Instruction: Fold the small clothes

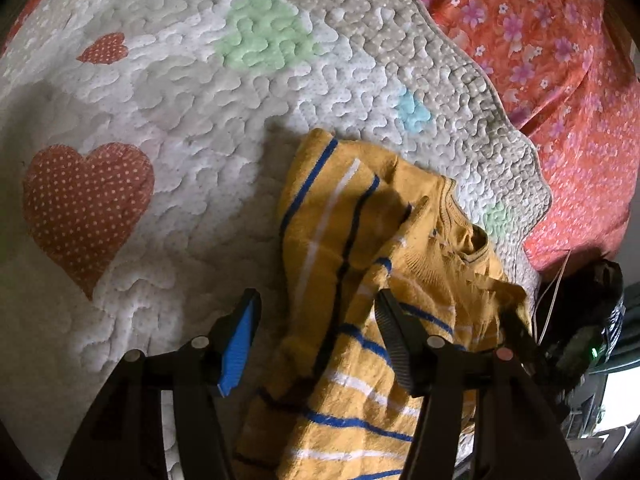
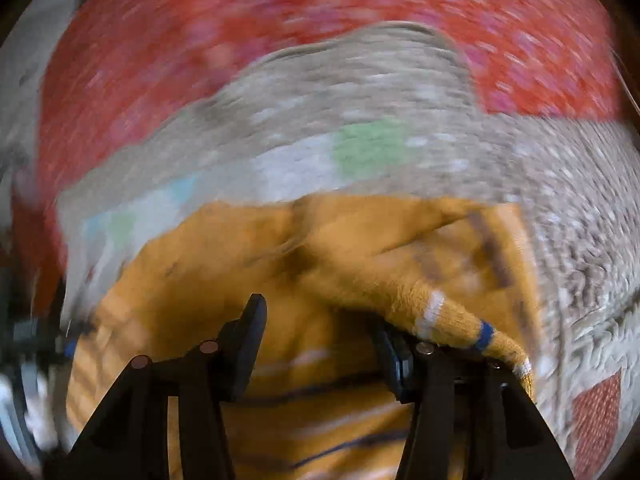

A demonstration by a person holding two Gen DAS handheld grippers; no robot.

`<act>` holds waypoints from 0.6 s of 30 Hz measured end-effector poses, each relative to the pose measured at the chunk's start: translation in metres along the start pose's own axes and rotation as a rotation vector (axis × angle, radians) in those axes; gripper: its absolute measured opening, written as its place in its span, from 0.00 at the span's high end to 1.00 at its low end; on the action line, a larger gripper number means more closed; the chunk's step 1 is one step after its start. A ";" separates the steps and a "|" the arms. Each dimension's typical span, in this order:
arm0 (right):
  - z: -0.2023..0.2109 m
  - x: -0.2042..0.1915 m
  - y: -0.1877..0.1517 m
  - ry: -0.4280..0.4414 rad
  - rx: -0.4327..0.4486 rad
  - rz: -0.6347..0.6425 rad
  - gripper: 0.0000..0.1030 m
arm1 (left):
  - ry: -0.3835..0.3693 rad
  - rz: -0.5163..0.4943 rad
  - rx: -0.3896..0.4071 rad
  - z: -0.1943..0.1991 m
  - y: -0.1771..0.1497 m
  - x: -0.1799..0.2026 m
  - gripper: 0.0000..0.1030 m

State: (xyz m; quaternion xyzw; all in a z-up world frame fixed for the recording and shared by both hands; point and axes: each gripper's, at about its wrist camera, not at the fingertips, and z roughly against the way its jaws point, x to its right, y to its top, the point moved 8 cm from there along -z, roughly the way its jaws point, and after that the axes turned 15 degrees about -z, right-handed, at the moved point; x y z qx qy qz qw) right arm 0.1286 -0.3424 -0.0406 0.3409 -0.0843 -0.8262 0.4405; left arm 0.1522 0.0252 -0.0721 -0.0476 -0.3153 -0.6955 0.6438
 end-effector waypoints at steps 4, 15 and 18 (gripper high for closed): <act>0.005 0.033 0.031 0.004 0.074 -0.162 0.45 | -0.017 0.028 0.005 -0.002 0.001 -0.003 0.44; 0.088 0.072 0.028 0.117 0.048 -0.290 0.35 | 0.060 -0.254 0.120 0.042 -0.028 0.066 0.44; 0.102 0.098 0.018 0.122 0.006 -0.327 0.34 | 0.049 -0.362 0.090 0.035 -0.064 0.116 0.44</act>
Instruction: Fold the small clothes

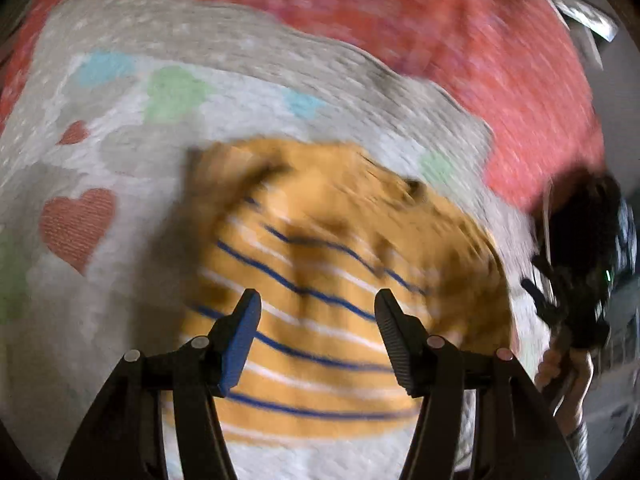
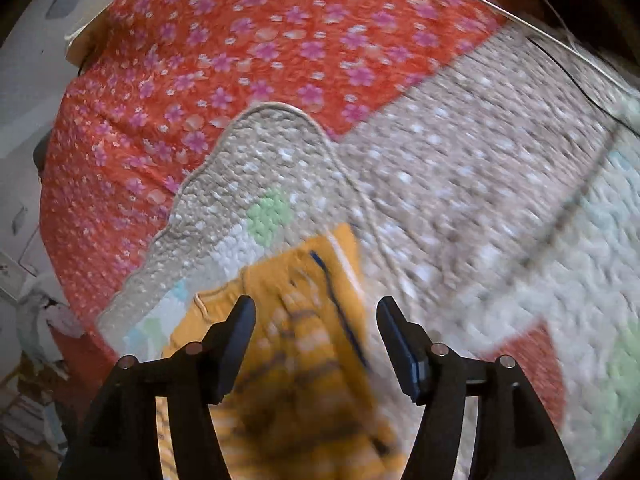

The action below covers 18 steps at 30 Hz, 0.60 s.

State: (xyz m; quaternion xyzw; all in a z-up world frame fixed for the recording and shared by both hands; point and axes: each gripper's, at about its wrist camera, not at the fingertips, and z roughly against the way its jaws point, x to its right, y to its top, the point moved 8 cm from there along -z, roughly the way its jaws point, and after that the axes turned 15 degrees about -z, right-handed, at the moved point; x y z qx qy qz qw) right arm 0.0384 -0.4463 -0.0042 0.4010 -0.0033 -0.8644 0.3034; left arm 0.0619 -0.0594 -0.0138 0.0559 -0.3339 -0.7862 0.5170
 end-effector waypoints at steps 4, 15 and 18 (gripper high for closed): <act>-0.004 0.026 0.006 0.043 -0.101 -0.116 0.34 | -0.075 -0.187 -0.071 -0.026 -0.023 0.101 0.44; -0.049 0.000 0.008 0.100 -0.274 0.001 0.34 | 0.040 -0.667 -0.115 -0.103 -0.046 0.265 0.43; -0.067 -0.001 0.002 0.072 -0.315 0.030 0.34 | 0.098 -0.703 -0.099 -0.119 -0.040 0.269 0.43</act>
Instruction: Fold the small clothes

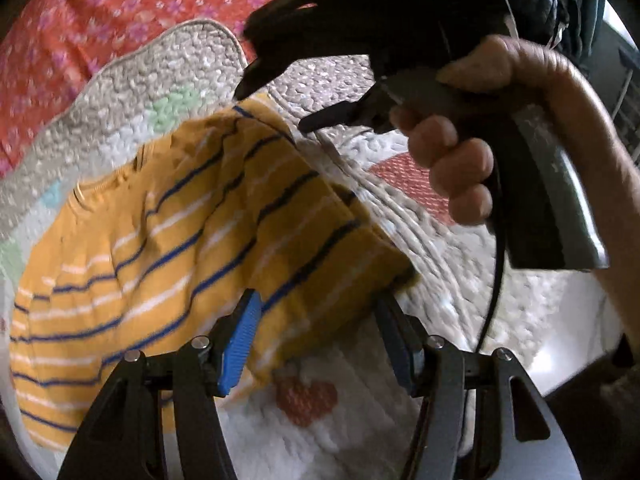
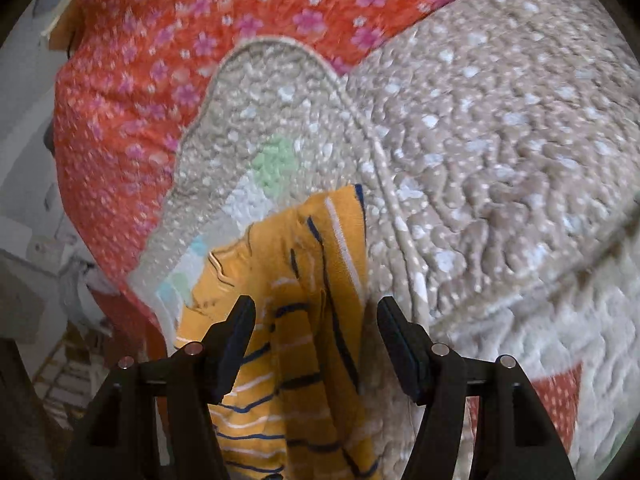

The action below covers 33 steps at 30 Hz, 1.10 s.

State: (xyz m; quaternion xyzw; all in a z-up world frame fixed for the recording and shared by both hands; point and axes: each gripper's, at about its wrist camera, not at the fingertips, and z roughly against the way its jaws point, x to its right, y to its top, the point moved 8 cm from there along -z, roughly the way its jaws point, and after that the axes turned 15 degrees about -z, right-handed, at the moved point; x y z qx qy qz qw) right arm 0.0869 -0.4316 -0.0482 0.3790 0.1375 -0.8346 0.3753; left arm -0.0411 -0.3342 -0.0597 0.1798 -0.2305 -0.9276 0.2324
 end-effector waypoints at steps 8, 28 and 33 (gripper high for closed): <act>-0.030 -0.012 -0.001 -0.163 -0.027 0.191 0.46 | 0.054 -0.062 0.015 -0.020 0.012 0.016 0.64; -0.006 -0.114 -0.037 -0.101 0.130 0.214 0.84 | -0.172 0.448 0.162 0.065 -0.030 -0.105 0.95; -0.033 -0.163 -0.059 -0.152 0.062 0.294 0.84 | -0.193 0.567 0.208 0.088 -0.060 -0.138 0.95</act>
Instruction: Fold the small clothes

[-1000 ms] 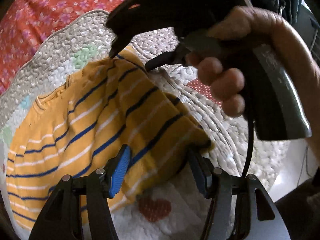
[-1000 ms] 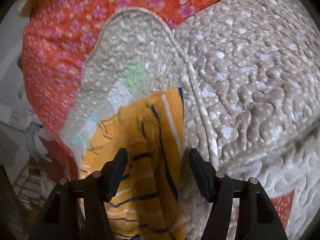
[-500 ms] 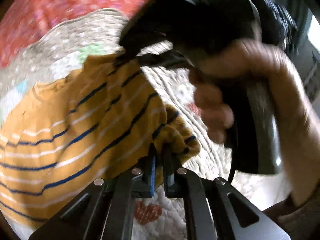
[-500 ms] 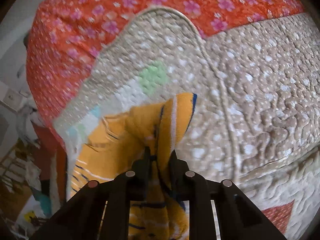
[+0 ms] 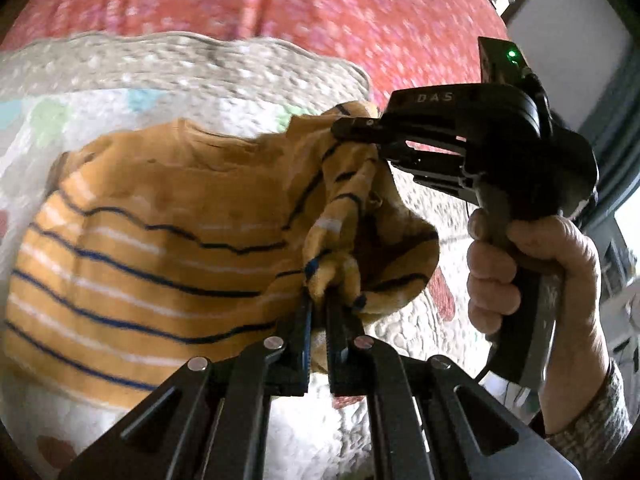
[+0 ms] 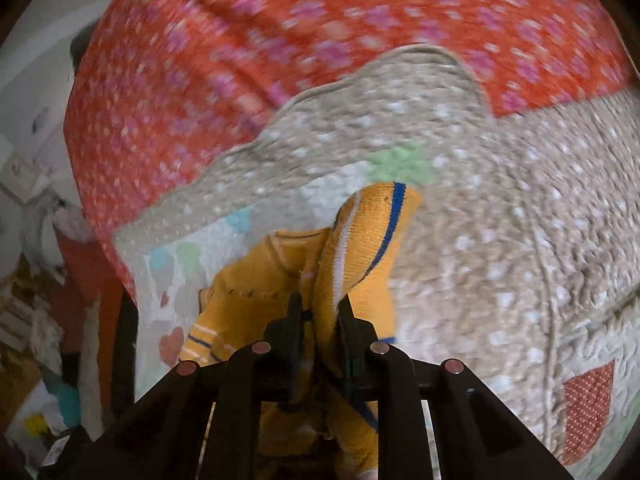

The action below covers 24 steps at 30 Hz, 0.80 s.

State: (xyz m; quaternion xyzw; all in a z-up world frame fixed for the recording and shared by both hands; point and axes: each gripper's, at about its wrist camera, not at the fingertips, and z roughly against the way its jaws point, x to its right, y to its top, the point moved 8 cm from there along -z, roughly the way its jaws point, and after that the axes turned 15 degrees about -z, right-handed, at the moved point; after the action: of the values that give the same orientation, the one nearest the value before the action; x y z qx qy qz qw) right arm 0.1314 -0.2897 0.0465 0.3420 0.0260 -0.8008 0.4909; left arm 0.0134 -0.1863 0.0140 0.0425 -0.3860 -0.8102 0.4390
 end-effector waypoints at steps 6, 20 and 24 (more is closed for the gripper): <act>-0.054 -0.098 -0.034 -0.009 -0.082 0.138 0.84 | 0.011 0.163 0.074 0.056 -0.014 -0.072 0.95; -0.169 -0.163 -0.121 -0.093 -0.270 0.241 0.72 | 0.072 0.425 0.023 0.079 -0.086 -0.175 0.94; -0.126 -0.173 -0.098 0.100 -0.203 0.114 0.63 | 0.148 0.426 0.007 0.092 -0.102 -0.194 0.95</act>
State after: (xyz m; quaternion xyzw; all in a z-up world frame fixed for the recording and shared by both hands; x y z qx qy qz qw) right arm 0.1675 -0.0581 0.0205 0.3309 0.1118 -0.7470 0.5657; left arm 0.0248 0.0444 -0.0417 0.0206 -0.3557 -0.6928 0.6270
